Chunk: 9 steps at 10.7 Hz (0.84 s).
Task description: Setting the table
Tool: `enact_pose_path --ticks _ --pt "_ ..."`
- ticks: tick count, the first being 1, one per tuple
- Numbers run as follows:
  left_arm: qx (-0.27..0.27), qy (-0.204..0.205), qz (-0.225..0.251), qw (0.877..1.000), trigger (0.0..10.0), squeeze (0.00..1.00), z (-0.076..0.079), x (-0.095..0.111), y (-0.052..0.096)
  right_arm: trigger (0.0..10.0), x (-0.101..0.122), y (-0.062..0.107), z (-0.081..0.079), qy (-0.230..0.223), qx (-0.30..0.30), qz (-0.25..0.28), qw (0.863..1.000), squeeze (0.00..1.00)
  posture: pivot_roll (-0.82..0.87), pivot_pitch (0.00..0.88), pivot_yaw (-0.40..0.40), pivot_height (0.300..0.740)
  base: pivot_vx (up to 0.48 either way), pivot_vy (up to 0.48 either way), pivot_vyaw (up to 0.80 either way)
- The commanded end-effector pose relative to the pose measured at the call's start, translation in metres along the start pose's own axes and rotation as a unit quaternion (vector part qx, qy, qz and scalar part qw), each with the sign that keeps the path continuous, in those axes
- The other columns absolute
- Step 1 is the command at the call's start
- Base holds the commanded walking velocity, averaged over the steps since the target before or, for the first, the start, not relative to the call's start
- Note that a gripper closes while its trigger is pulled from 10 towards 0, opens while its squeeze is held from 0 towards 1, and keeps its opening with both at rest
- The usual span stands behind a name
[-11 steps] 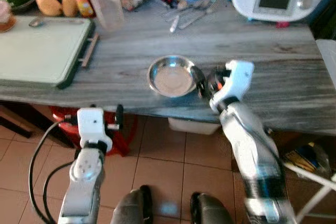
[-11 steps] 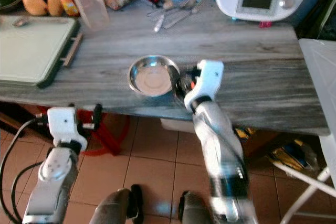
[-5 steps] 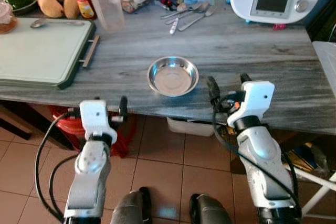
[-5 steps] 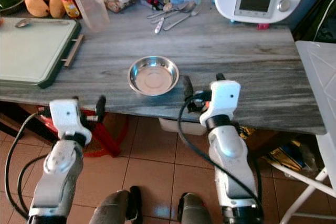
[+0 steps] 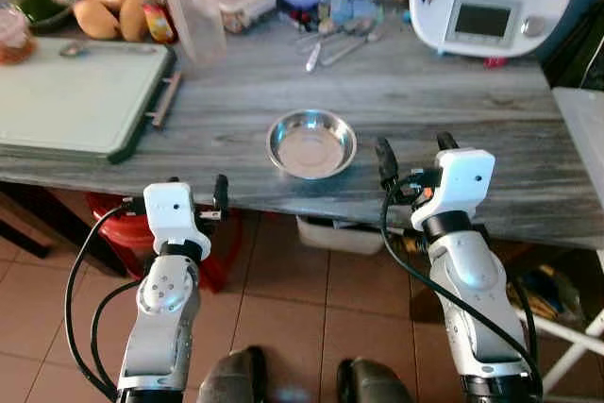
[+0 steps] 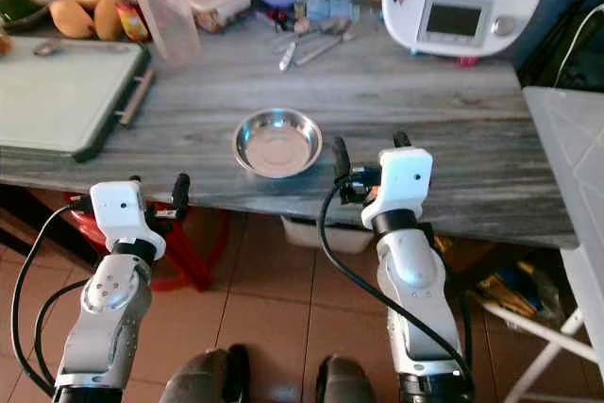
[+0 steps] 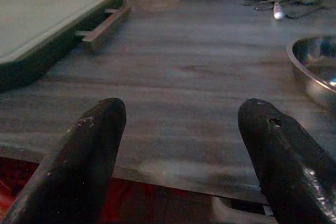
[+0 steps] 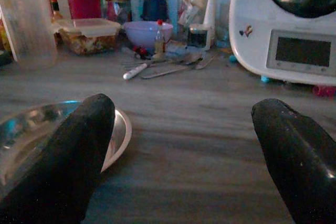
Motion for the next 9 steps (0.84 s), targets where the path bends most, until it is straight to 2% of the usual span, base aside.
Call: enact_pose_path --ticks 1,4,9 --pt "0.006 -0.003 -0.003 1.0 10.0 0.0 -0.004 -0.002 0.0 10.0 -0.007 0.005 0.007 0.004 -0.01 -0.009 1.0 0.0 -0.07 0.033 0.016 0.74 0.0 0.0 0.0" --pt "0.012 -0.011 -0.005 1.0 10.0 0.0 -0.012 -0.005 0.002 10.0 -0.02 0.016 0.016 0.011 -0.03 -0.034 0.999 0.0 -0.08 0.028 0.022 0.74 -0.272 0.0 0.0" --pt "0.007 -0.013 -0.008 1.0 10.0 0.0 -0.01 -0.006 0.002 10.0 -0.026 0.014 0.016 0.001 -0.038 -0.049 0.998 0.0 -0.08 0.048 0.029 0.74 -0.283 0.0 0.0"
Point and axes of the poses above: a point about 5 cm out from each wrist's last joint towards the gripper, its own y axis pointing back from the gripper into the wrist, its own x axis along the axis of the wrist's last joint, z = x × y, the point moved 3 cm from there along -y, pointing out of the wrist towards the gripper, and after that the axes turned 9 degrees about y, right-handed, at the moved point
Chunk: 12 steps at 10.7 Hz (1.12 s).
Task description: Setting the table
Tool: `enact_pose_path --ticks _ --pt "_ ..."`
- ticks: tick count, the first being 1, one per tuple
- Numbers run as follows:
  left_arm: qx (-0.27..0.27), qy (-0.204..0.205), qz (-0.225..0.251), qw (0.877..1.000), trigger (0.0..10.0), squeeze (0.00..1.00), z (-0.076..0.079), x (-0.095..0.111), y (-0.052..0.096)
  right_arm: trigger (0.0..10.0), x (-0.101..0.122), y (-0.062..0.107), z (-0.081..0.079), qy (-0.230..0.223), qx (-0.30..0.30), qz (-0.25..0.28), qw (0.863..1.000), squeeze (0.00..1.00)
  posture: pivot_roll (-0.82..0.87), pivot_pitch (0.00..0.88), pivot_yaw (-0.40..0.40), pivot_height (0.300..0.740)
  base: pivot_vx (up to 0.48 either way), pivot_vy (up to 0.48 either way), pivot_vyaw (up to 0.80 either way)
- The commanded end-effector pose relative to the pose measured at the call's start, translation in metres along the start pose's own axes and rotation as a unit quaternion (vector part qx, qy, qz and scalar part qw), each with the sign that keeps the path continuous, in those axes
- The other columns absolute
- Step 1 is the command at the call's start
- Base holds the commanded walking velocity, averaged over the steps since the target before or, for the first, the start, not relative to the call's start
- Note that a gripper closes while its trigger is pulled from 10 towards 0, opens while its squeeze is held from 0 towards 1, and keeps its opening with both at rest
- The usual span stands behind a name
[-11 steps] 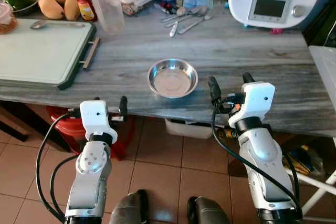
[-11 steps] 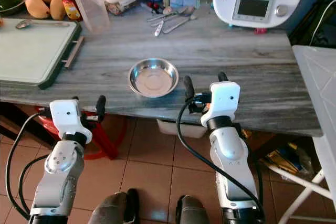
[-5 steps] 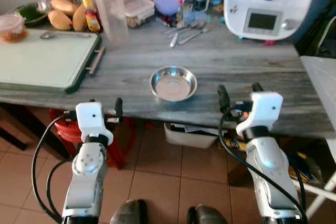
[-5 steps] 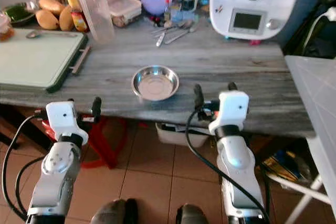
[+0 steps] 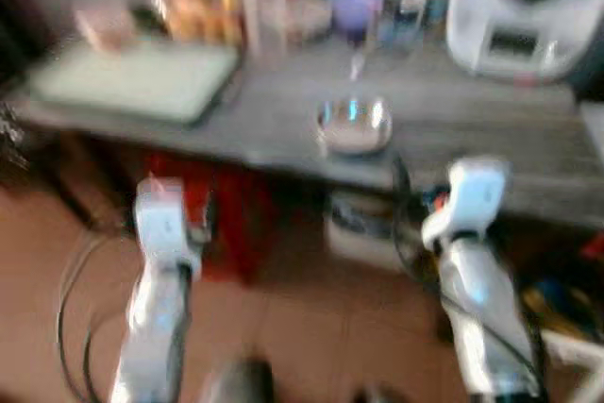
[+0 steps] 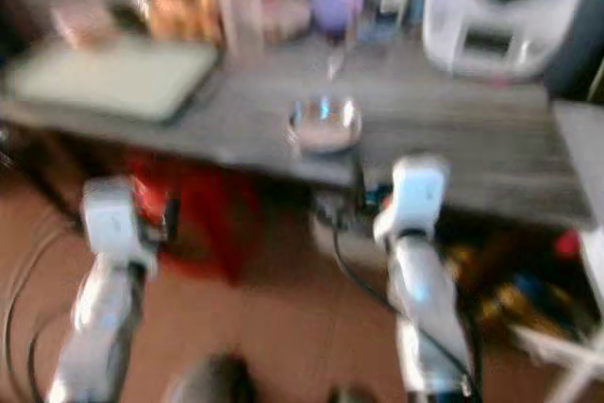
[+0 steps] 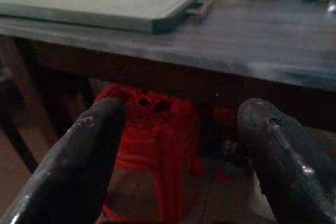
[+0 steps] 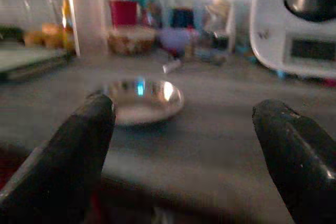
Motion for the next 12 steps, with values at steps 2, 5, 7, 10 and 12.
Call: enact_pose_path --ticks 2,5,7,10,12 --pt "-0.013 -0.005 0.014 1.0 10.0 0.0 0.005 0.01 -0.006 10.0 0.004 -0.006 0.005 0.003 -0.012 0.005 1.0 0.0 -0.08 0.054 0.036 0.74 -0.277 0.0 0.0" --pt "-0.019 -0.005 0.014 1.0 10.0 0.0 0.008 0.01 -0.006 10.0 0.003 -0.01 0.005 -0.012 -0.013 -0.001 1.0 0.0 -0.08 0.062 0.038 0.74 -0.338 0.0 0.0" --pt "-0.023 -0.005 0.012 1.0 10.0 0.0 0.009 0.01 -0.005 10.0 0.0 -0.009 0.007 0.027 -0.031 -0.009 0.999 0.0 -0.08 0.066 0.04 0.74 -0.343 0.0 0.0" --pt "-0.029 -0.008 0.009 0.999 10.0 0.0 0.013 0.008 -0.007 10.0 -0.006 -0.011 0.009 0.022 -0.038 -0.026 0.999 0.0 -0.09 0.064 0.038 0.74 -0.21 0.0 0.0" --pt "-0.05 -0.004 0.022 0.999 10.0 0.0 0.018 0.013 -0.007 10.0 -0.005 -0.011 0.008 0.025 -0.037 -0.029 0.999 0.0 -0.09 0.061 0.037 0.74 0.0 0.0 0.0"
Point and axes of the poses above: a point about 5 cm out from each wrist's last joint towards the gripper, its own y axis pointing back from the gripper into the wrist, its own x axis along the axis of the wrist's last joint, z = x × y, the point moved 3 cm from there along -y, pointing out of the wrist towards the gripper, and after that the axes turned 9 degrees about y, right-handed, at the moved point
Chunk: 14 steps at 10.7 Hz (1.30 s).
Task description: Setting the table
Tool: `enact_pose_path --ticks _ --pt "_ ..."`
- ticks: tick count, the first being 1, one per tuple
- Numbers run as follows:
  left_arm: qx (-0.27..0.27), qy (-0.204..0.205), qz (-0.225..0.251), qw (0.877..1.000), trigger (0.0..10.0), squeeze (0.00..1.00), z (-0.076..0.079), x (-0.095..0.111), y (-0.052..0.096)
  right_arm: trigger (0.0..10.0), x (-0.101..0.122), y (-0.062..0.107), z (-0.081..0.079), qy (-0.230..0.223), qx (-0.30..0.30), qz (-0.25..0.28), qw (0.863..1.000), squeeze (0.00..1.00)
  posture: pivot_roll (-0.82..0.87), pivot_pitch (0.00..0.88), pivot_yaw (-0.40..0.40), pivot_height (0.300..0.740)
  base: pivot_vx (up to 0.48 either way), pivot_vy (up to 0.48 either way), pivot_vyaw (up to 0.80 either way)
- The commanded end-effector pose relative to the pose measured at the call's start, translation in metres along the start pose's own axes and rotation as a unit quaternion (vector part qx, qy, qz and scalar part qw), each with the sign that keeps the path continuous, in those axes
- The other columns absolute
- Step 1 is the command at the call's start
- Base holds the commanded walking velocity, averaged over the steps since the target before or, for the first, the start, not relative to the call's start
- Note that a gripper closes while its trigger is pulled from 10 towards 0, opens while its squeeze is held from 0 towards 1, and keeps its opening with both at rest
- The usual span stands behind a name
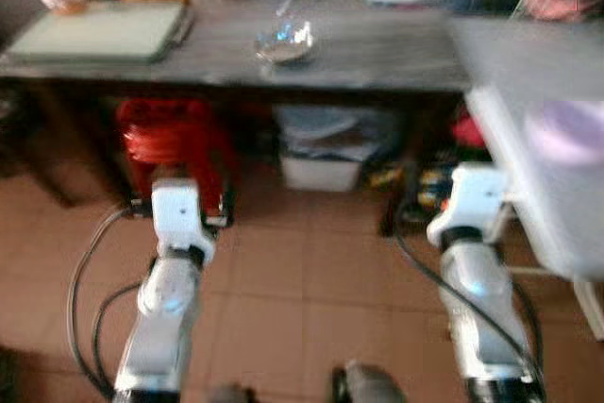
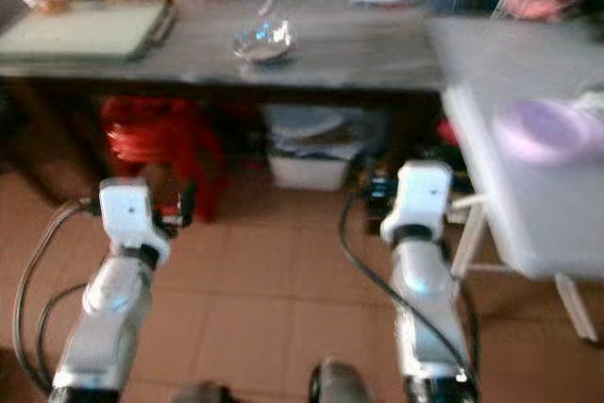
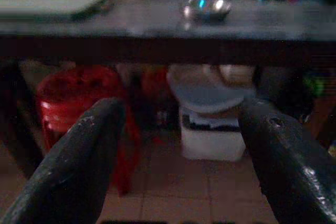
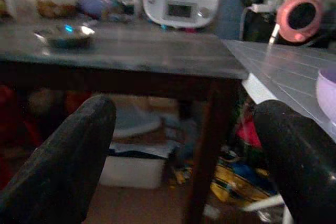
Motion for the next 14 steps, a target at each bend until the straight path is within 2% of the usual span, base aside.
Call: enact_pose_path --ticks 1,13,14 --pt "0.0 0.003 0.007 1.0 10.0 0.0 -0.0003 0.004 -0.0014 10.0 0.0041 -0.0025 -0.0032 -0.001 0.012 0.003 1.0 0.0 -0.09 0.059 0.036 0.74 0.0 0.0 0.0" --pt "-0.015 0.013 0.01 1.0 10.0 0.0 0.0032 0.0057 -0.0041 10.0 0.0113 -0.0064 -0.0036 0.006 0.023 0.019 1.0 0.0 -0.09 0.062 0.038 0.74 0.0 -0.467 0.0" --pt "-0.016 0.012 0.009 1.0 10.0 0.0 0.0032 0.0054 -0.0038 10.0 0.013 -0.006 -0.005 0.004 0.026 0.023 0.999 0.97 -0.09 0.064 0.037 0.74 0.0 -0.48 0.0"
Point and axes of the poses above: a point about 5 cm out from each wrist's last joint towards the gripper, its own y axis pointing back from the gripper into the wrist, its own x axis along the axis of the wrist's last joint, z = x × y, the point moved 3 cm from there along -y, pointing out of the wrist towards the gripper, and after that the axes turned 9 degrees about y, right-handed, at the moved point
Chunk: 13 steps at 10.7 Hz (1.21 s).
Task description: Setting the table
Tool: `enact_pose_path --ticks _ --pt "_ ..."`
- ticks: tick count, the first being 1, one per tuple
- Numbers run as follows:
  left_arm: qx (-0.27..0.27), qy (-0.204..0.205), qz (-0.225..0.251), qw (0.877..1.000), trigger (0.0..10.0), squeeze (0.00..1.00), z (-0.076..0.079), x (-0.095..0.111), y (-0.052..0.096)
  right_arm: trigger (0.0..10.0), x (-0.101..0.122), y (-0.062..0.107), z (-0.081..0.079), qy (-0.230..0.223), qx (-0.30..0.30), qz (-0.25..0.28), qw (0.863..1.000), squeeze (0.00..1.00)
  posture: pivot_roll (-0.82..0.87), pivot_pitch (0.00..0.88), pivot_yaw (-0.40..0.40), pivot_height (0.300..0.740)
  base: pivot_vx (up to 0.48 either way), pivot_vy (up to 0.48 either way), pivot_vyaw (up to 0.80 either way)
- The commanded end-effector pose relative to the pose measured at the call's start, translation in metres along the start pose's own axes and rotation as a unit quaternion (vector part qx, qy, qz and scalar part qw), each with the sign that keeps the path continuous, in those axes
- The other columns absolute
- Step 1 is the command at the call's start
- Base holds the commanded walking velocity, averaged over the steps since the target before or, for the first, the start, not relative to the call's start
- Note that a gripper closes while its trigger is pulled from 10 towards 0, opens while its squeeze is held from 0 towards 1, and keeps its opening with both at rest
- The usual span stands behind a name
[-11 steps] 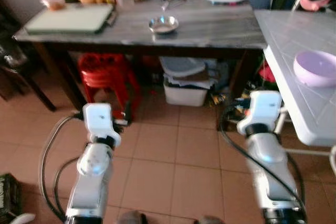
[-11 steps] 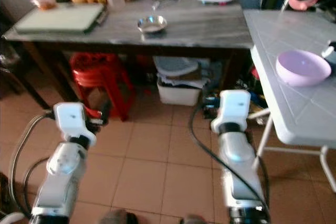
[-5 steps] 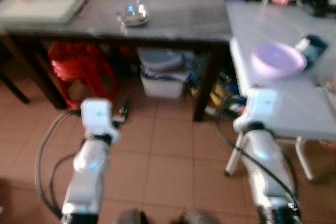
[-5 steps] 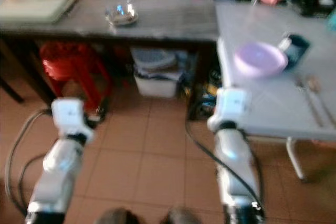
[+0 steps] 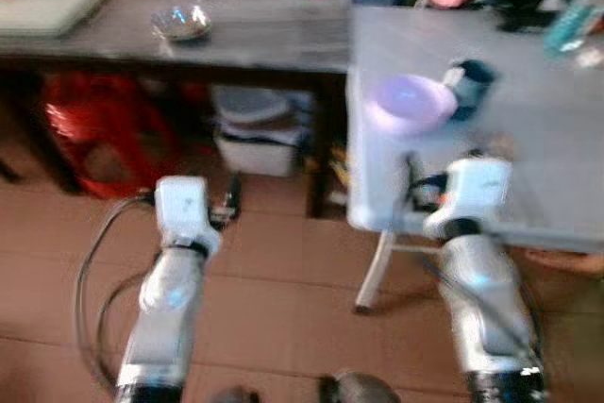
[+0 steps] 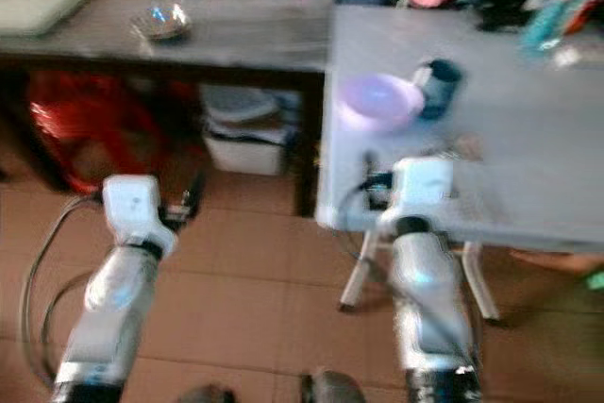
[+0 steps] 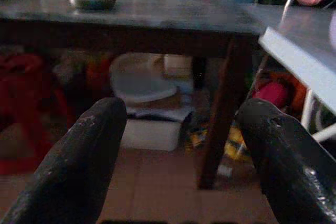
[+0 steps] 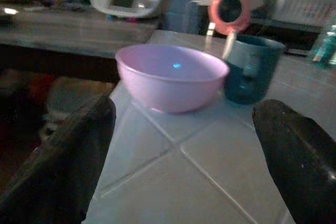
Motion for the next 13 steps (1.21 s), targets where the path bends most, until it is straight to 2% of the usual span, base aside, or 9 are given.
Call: enact_pose_path --ticks 1,2,3,6,9,13 --pt "-0.002 0.001 0.007 1.0 10.0 0.0 0.0 0.004 -0.001 10.0 0.006 -0.001 0.003 0.004 -0.001 0.013 1.0 1.0 -0.09 0.064 0.037 0.74 0.0 -0.48 0.0" --pt "0.001 0.004 0.007 1.0 10.0 0.0 0.0 0.004 -0.001 10.0 0.006 -0.001 0.003 0.006 -0.003 0.012 1.0 0.53 -0.09 0.068 0.038 0.74 0.0 0.0 0.0" --pt "-0.004 0.007 0.012 1.0 10.0 0.0 0.001 0.006 -0.001 10.0 0.006 -0.001 0.003 0.007 -0.003 0.013 1.0 0.0 -0.09 0.069 0.039 0.74 0.0 0.0 0.0" --pt "-0.023 0.013 0.019 0.999 10.0 0.0 0.005 0.009 0.0 10.0 0.017 0.0 -0.003 0.041 0.018 0.042 0.998 0.0 -0.09 0.073 0.039 0.74 0.0 0.0 0.0" --pt "-0.045 0.031 0.024 0.998 10.0 0.0 0.012 0.012 0.001 10.0 0.021 -0.001 -0.001 0.03 0.009 0.046 0.998 0.0 -0.09 0.078 0.038 0.74 0.281 0.0 0.0" --pt "-0.056 0.042 0.023 0.997 10.0 0.0 0.015 0.012 0.002 10.0 0.023 -0.001 -0.002 0.038 0.014 0.051 0.998 0.0 -0.1 0.082 0.037 0.74 0.324 0.0 0.0"
Point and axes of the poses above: a point about 5 cm out from each wrist's last joint towards the gripper, its own y axis pointing back from the gripper into the wrist, its own x axis along the axis of the wrist's last joint, z = x × y, the point moved 3 cm from there along -y, pointing out of the wrist towards the gripper, and after that the axes turned 9 degrees about y, right-handed, at the moved point
